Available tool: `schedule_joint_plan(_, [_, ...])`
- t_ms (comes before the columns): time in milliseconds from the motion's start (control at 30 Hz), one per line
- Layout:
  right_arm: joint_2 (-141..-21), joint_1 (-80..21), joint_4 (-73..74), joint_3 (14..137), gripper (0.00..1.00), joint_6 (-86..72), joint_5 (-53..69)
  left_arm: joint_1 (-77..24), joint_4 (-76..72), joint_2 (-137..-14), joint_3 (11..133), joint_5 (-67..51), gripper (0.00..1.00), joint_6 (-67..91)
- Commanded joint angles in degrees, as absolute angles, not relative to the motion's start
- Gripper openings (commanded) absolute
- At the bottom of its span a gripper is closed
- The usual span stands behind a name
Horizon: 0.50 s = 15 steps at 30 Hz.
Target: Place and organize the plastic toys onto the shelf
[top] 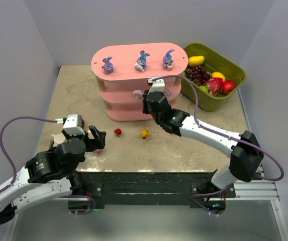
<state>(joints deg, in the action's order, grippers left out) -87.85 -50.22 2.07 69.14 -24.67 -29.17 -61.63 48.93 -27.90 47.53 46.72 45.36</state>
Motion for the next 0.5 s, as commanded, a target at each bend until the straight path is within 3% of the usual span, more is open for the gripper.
schedule_joint_plan(0, [-87.9,-50.0,0.3,71.7,0.11,-25.6,-32.2,-61.7,48.1,-27.8,47.9,48.4,0.86,45.7])
schedule_joint_plan(467, [-89.9,-49.2,-1.1,74.1,0.11,-24.7,-34.5,-61.7,48.3,-27.4,47.9,48.5,0.86,45.8])
